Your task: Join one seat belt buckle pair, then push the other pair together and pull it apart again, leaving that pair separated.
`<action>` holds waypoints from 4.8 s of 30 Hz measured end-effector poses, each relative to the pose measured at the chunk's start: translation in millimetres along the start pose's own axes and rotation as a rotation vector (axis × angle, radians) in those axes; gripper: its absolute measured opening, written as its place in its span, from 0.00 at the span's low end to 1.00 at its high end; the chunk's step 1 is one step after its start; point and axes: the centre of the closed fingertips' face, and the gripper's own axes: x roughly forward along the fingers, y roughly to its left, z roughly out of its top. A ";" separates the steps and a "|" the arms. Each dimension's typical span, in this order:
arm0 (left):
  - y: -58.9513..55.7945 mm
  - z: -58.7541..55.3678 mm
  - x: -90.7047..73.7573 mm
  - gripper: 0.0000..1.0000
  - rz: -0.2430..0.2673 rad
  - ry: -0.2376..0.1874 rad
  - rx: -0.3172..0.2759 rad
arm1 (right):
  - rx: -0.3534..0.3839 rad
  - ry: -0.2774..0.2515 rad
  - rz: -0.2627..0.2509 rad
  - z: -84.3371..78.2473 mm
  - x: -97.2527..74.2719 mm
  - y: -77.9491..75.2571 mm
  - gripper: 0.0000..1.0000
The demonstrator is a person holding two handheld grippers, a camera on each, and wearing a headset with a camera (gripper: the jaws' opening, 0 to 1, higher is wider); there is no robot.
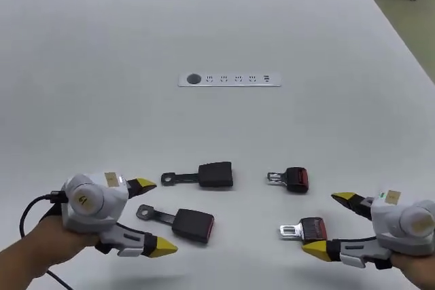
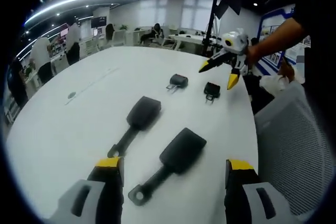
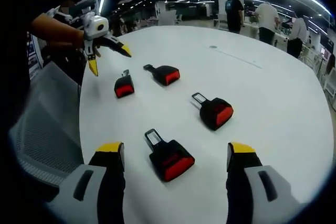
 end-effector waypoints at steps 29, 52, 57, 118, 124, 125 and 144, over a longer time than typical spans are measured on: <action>-2.7 -14.1 49.5 0.61 -0.172 0.142 0.220 | -0.141 0.181 0.229 -30.7 14.6 16.9 0.60; -8.9 -17.5 62.4 0.37 -0.180 0.156 0.305 | -0.261 0.207 0.274 -36.4 16.8 9.9 0.39; -10.0 -16.0 58.4 0.37 -0.139 0.145 0.271 | -0.266 0.213 0.263 -35.4 17.8 8.2 0.36; -7.8 -20.8 61.2 0.34 -0.095 0.249 0.208 | -0.292 0.196 0.272 10.8 81.0 38.5 0.34; -6.1 -22.0 62.3 0.34 -0.096 0.254 0.204 | -0.299 0.182 0.285 17.9 91.8 46.0 0.34; -6.1 -22.0 62.3 0.34 -0.096 0.254 0.205 | -0.302 0.177 0.290 20.0 93.5 49.1 0.34; -6.5 -17.7 64.1 0.34 -0.087 0.260 0.189 | -0.304 0.140 0.317 41.4 118.4 73.6 0.34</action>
